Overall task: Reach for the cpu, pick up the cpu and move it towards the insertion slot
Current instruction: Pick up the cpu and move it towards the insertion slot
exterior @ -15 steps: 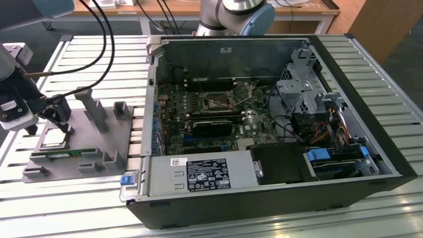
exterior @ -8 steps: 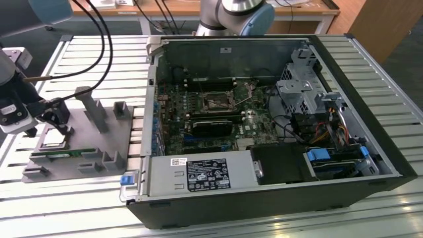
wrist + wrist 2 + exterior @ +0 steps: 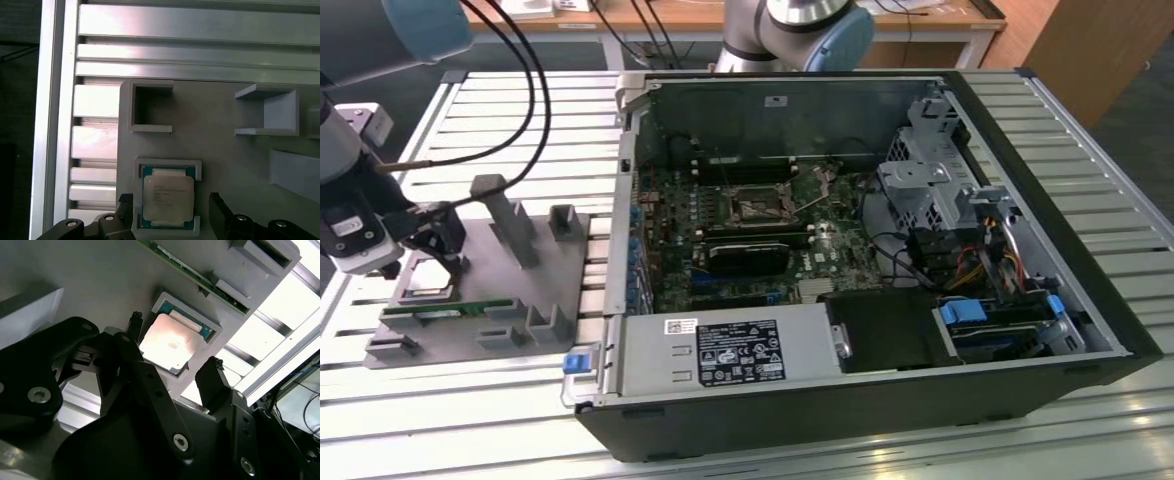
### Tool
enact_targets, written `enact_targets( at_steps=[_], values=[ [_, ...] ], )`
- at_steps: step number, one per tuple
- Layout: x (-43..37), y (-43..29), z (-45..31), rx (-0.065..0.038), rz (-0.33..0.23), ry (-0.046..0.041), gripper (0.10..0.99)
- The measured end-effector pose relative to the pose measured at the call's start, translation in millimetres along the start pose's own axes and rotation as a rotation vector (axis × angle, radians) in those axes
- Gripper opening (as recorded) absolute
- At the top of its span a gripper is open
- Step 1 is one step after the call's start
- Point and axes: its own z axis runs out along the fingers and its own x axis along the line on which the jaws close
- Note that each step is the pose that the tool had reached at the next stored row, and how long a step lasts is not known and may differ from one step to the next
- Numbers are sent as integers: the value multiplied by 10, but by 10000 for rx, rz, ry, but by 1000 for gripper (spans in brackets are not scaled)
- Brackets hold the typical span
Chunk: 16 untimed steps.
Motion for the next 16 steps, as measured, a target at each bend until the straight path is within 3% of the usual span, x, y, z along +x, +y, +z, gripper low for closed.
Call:
enact_targets(
  at_steps=[16],
  values=[
    [27, 29, 146, -1, 7, 31, 694]
  ],
)
